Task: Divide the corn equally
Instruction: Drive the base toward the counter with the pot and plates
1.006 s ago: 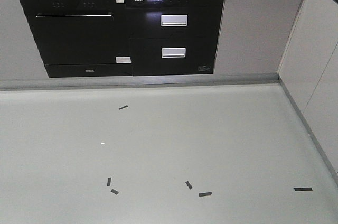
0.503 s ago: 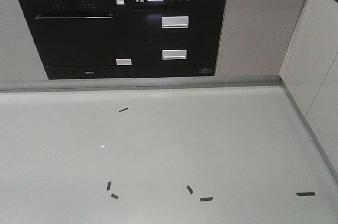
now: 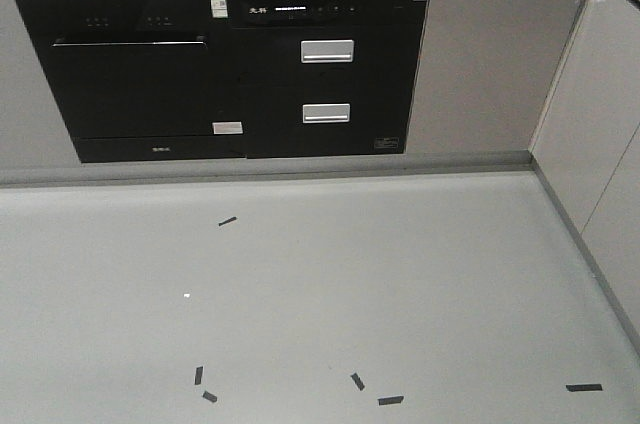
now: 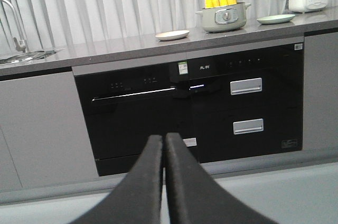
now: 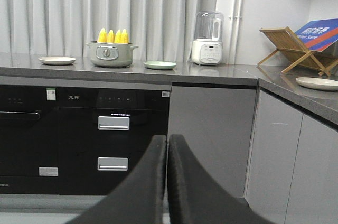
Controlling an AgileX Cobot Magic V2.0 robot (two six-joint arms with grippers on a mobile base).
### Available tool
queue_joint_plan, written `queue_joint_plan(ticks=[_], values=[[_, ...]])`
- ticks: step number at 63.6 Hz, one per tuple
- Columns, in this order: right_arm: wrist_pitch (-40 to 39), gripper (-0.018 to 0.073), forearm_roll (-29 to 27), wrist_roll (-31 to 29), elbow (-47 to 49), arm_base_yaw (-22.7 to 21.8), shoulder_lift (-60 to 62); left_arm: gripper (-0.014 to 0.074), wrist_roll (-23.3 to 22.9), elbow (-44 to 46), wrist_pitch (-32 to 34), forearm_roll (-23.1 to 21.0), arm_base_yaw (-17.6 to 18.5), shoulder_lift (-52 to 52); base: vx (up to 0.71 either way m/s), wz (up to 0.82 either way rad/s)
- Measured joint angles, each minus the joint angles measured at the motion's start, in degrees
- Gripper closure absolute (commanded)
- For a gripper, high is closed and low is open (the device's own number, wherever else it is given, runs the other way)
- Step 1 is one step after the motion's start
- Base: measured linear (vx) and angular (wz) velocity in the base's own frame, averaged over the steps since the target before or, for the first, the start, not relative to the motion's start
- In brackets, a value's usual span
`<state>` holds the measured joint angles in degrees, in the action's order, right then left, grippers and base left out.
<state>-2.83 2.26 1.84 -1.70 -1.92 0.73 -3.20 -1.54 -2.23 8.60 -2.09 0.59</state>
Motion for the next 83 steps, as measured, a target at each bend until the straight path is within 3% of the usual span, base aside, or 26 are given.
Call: queue_joint_plan(ticks=[83], values=[[0.0, 0.0564, 0.0, 0.0, 0.0, 0.0, 0.0, 0.0603, 0.0, 0.0, 0.0, 0.0, 0.0, 0.0, 0.13, 0.01]])
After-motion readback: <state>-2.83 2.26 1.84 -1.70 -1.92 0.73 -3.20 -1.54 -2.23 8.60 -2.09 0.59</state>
